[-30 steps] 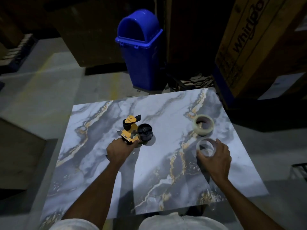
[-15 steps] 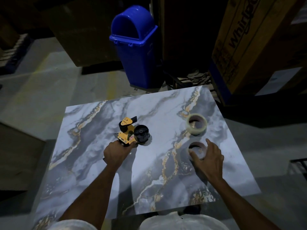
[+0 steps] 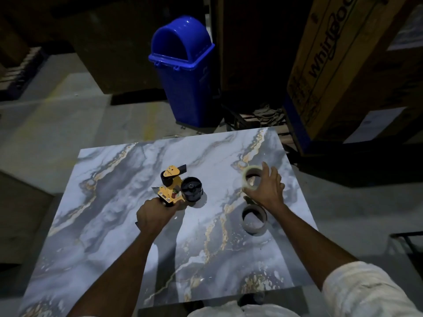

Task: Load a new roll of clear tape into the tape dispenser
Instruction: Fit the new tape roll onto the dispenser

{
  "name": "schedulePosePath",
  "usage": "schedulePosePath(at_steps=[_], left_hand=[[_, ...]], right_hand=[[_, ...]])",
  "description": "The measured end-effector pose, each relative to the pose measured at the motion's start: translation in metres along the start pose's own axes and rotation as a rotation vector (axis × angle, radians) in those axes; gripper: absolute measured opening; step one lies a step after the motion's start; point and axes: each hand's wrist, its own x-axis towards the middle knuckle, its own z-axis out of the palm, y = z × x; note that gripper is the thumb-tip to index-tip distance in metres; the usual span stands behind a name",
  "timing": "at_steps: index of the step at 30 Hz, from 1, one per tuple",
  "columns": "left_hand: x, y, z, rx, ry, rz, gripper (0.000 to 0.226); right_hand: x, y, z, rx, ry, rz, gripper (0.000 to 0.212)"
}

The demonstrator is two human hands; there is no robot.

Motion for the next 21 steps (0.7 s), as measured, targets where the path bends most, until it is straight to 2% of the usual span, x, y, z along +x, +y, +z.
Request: schedulePosePath(at_steps=[6,14,18,21], left_hand=[[-0.011,0.016,0.003,0.002,-0.002,-0.033,0.082],[-0.022,0.017,-0.002,-0.001,-0.002,-0.09,0.084],[-0.022,0.017,-0.013,0.073,0.018,-0.099,0.076],[-0.02,0.015,-0.02,0.105,0.048,-0.084,0.07]], right_hand=[[0.023,0.007,-0.005,-0.002,-0.084,0.031,0.13],[0.019,0.004,-0.009,0.125,-0.065,-0.009,0.127],[0.001,-0.023,-0.015,0.298,-0.028,-0.047,0.121],[-0.018,-0.052,-0.018,0.513,-0.081,-0.017,0.111]])
